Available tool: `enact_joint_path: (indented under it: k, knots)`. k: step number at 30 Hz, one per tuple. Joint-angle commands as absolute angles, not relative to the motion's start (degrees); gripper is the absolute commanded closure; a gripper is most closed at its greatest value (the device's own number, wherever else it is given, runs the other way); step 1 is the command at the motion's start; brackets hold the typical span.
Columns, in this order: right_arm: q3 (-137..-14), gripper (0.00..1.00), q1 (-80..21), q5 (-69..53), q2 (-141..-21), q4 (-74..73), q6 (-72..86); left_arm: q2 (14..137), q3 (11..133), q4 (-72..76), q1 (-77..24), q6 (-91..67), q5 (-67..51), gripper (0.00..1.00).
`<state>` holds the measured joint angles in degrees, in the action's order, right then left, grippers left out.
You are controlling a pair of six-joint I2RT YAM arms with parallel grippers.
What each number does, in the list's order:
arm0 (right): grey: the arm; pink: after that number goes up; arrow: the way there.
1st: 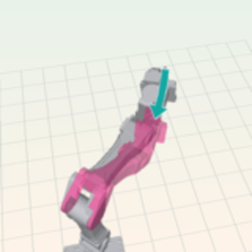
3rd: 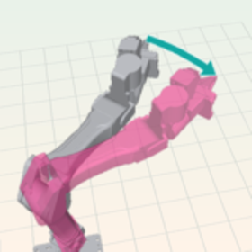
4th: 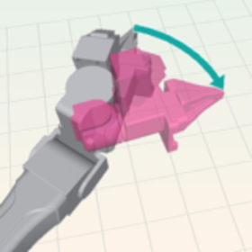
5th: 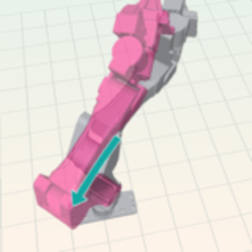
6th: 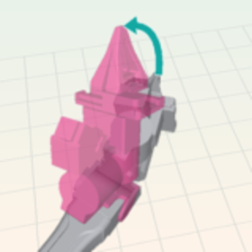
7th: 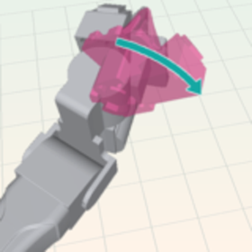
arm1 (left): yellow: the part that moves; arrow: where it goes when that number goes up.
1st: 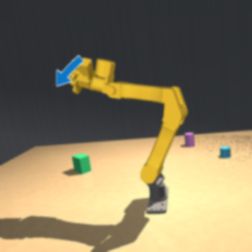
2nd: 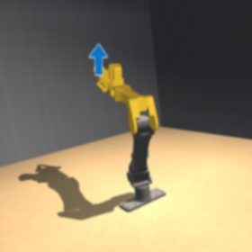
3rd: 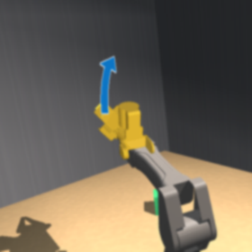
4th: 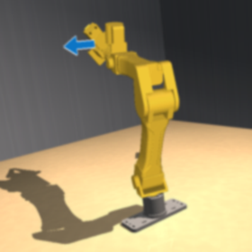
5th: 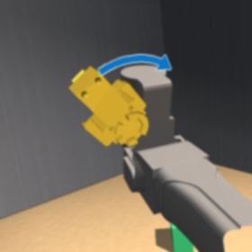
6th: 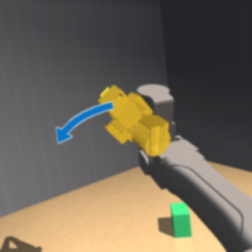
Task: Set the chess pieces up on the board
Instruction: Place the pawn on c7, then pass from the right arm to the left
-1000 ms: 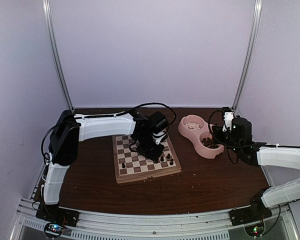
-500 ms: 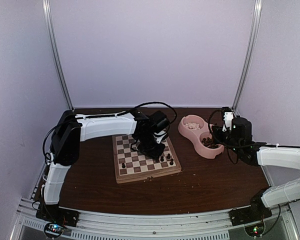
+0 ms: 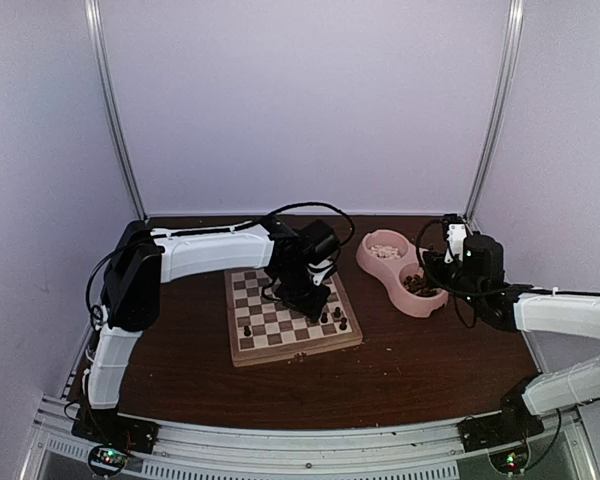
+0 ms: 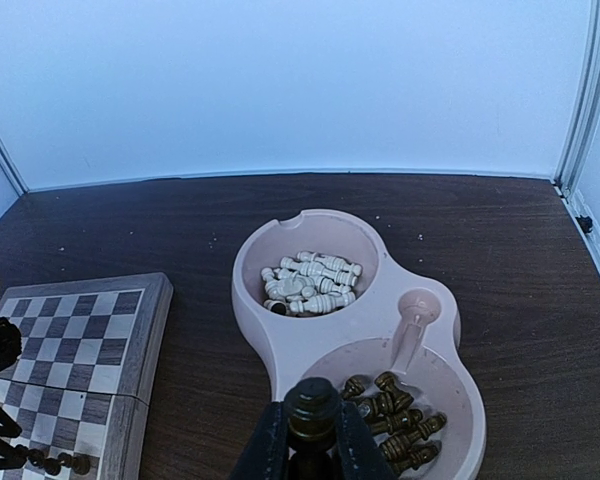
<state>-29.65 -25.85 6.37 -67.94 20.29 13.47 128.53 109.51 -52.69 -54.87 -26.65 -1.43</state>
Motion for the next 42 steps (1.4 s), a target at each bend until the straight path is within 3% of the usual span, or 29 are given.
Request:
enact_joint_path:
  k: [1, 6, 17, 30, 33, 42]
  knots:
    - [-31.1, 0.97, -25.6, 6.0, -68.0, 20.5, 13.7, 128.5, 111.4, -53.7, -55.2, -25.9, -1.4, 0.61]
    - [-30.9, 0.97, -25.6, 6.1, -67.7, 20.4, 13.5, 125.4, 110.7, -53.7, -55.4, -25.5, -0.9, 0.54]
    - [-31.9, 0.97, -25.7, 0.2, -68.0, 20.6, 14.3, 113.5, 105.9, -50.3, -56.1, -24.7, 2.6, 0.54]
    - [-39.9, 0.96, -26.8, -14.3, -60.7, 15.5, 28.6, 97.7, 83.9, -16.4, -57.9, -24.0, -2.0, 0.53]
    - [-42.0, 0.96, -27.6, -15.4, -59.6, 15.5, 32.3, 95.4, 78.8, -6.8, -59.2, -22.3, -3.9, 0.43]
    - [-44.5, 0.95, -36.3, -12.5, -59.6, 19.3, 38.4, 97.0, 78.1, 6.9, -61.9, -18.7, -9.5, 0.44]
